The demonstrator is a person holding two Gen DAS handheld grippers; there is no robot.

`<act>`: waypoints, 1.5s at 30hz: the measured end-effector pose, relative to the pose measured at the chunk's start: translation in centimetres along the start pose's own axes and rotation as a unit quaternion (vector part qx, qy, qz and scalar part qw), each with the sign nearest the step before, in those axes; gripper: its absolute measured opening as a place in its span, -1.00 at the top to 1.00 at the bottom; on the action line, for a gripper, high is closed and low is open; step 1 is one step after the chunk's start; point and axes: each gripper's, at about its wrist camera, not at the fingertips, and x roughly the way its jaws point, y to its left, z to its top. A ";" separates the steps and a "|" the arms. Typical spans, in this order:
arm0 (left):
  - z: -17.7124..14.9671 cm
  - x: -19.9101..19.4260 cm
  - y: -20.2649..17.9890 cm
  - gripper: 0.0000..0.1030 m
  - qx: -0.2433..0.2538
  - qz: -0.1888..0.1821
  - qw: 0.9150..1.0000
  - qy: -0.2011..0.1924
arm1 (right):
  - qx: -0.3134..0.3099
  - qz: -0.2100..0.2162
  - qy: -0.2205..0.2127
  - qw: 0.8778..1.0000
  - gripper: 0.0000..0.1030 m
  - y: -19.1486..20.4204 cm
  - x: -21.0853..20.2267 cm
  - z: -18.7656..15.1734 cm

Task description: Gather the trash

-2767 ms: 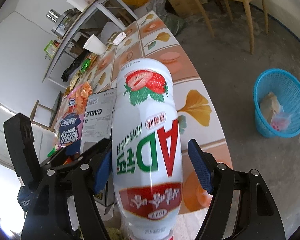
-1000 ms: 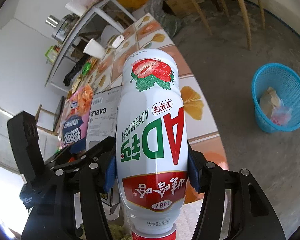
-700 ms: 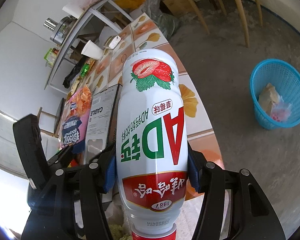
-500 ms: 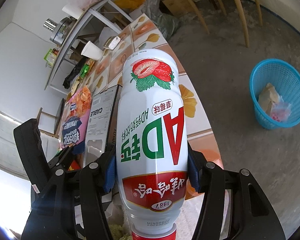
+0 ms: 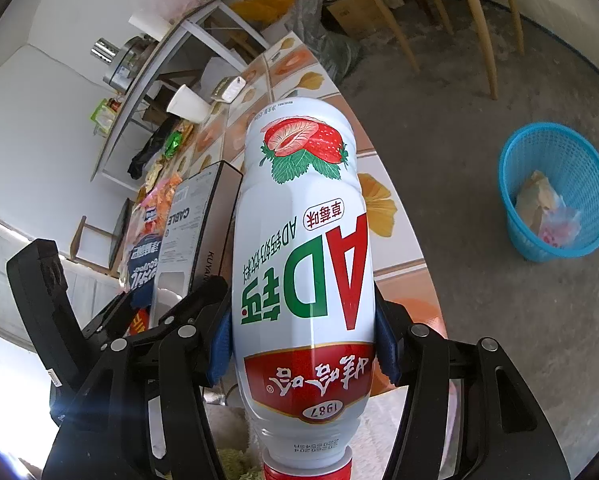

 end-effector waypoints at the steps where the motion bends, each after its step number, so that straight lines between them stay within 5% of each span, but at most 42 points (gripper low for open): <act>1: 0.0 -0.2 0.0 -0.69 0.000 0.001 1.000 -0.002 | 0.000 0.001 0.000 1.000 -0.05 0.0 0.0 0.0; 30: 0.5 -4.9 -4.0 -0.66 0.038 -0.001 0.998 -0.046 | 0.023 0.033 -0.051 0.998 -0.05 -2.6 -4.8 -1.2; 36: 1.8 -4.7 -6.8 -0.64 0.062 -0.034 0.997 -0.041 | 0.072 0.030 -0.094 0.993 -0.05 -6.8 -8.2 -1.5; 45: 5.5 -0.1 -13.0 -0.63 0.090 -0.115 0.989 0.018 | 0.169 -0.003 -0.148 0.975 -0.05 -15.3 -12.6 -1.8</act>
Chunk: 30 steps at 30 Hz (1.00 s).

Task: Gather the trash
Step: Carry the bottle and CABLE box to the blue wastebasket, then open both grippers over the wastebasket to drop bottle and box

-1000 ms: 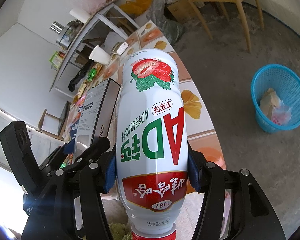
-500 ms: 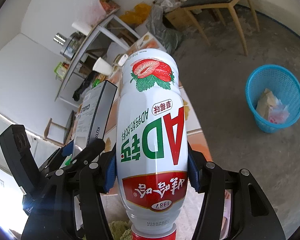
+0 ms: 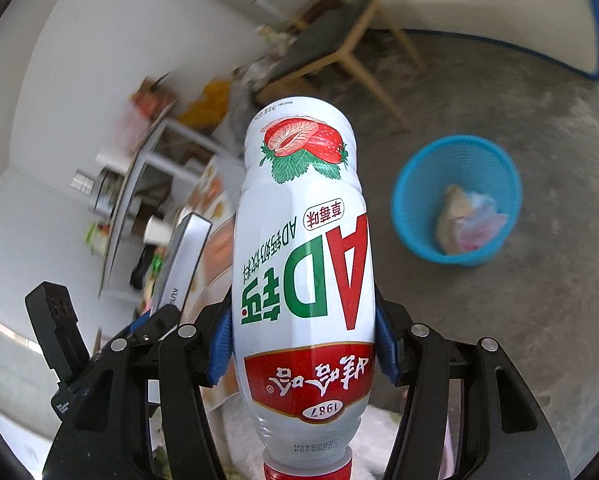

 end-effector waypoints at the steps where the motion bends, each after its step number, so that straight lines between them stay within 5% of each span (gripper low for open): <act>1: 0.5 0.7 -0.5 -0.63 0.004 -0.005 1.000 0.005 | 0.011 -0.002 -0.001 1.000 -0.05 -0.9 0.0 0.3; 11: 5.7 9.5 -5.2 -0.63 0.017 -0.076 0.994 0.071 | 0.117 -0.002 0.028 0.993 -0.09 -8.0 6.1 5.2; 15: 9.3 14.1 -7.3 -0.74 0.014 -0.106 0.991 0.081 | 0.142 -0.036 -0.003 0.989 -0.40 -11.1 9.2 8.5; 19: 11.2 17.2 -9.1 -0.74 0.012 -0.132 0.988 0.085 | 0.164 -0.062 -0.017 0.984 -0.40 -13.2 10.4 8.7; 30: 8.4 13.7 -5.6 -0.74 -0.018 -0.160 0.984 0.070 | 0.162 -0.073 0.005 0.984 -0.40 -14.7 7.5 3.0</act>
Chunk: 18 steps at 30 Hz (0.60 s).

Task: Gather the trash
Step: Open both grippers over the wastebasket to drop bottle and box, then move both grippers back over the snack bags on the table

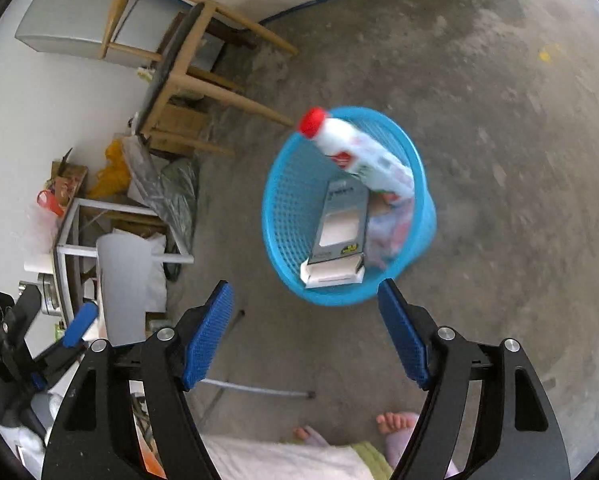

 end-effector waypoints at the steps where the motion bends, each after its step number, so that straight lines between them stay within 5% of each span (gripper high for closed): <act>1: -0.4 -0.8 0.3 -0.74 -0.002 0.000 1.000 -0.006 | -0.002 -0.003 0.001 1.000 -0.40 -0.2 -0.3 -0.7; 11: -7.4 -10.6 2.2 -0.74 -0.005 -0.017 0.998 -0.064 | -0.041 -0.001 -0.001 0.999 -0.40 1.7 -3.8 -4.9; 18: -15.3 -18.7 4.7 -0.74 -0.008 0.021 0.993 -0.118 | -0.191 0.052 0.064 0.978 -0.41 10.3 -4.5 -9.6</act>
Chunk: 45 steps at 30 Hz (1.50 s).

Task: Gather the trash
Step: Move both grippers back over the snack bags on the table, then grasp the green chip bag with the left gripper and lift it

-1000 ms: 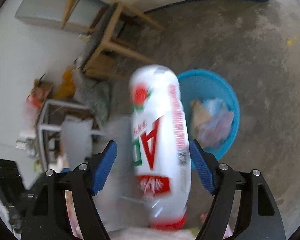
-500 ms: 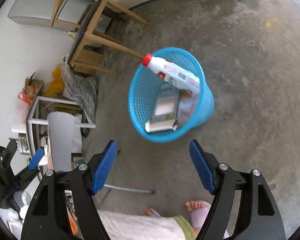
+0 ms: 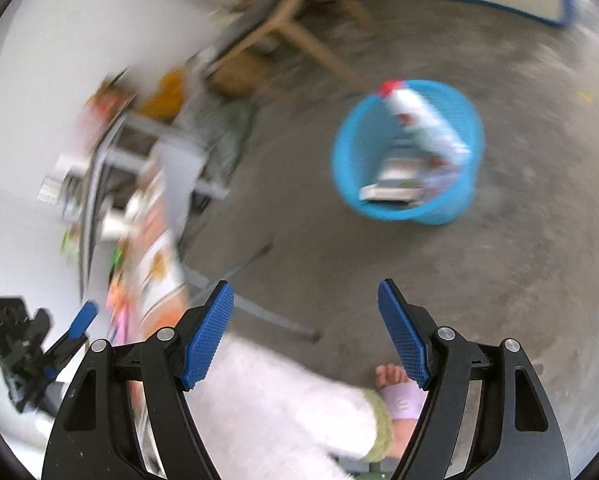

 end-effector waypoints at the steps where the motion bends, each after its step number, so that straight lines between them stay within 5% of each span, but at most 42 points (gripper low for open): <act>1: -0.9 -1.8 0.8 -0.74 0.000 0.015 1.000 -0.014 | -0.020 0.007 0.009 1.000 -0.41 1.5 0.4 -0.3; 9: -8.6 -14.5 7.5 -0.74 -0.055 0.115 0.986 -0.107 | -0.117 0.115 0.103 0.981 -0.42 13.7 6.2 -3.4; 16: -15.8 -23.0 15.3 -0.74 -0.167 0.194 0.953 -0.164 | -0.177 0.157 0.156 0.959 -0.45 22.7 10.7 -6.5; 20: -19.0 -24.7 20.5 -0.74 -0.251 0.205 0.931 -0.166 | -0.245 0.166 0.180 0.938 -0.41 28.1 12.7 -9.2; 25: -20.8 -23.5 25.5 -0.63 -0.332 0.165 0.914 -0.165 | -0.322 0.121 0.199 0.918 0.00 32.6 15.9 -12.8; 30: -21.1 -22.4 28.0 -0.52 -0.362 0.124 0.907 -0.177 | -0.360 0.076 0.228 0.901 0.35 34.0 18.6 -16.3; 36: -21.6 -22.8 29.0 -0.50 -0.387 0.050 0.895 -0.214 | -0.365 0.071 0.234 0.898 0.43 34.1 18.8 -17.0; 45: -23.9 -23.7 30.2 -0.49 -0.449 -0.112 0.837 -0.291 | -0.325 0.080 0.258 0.906 0.54 33.3 20.8 -16.5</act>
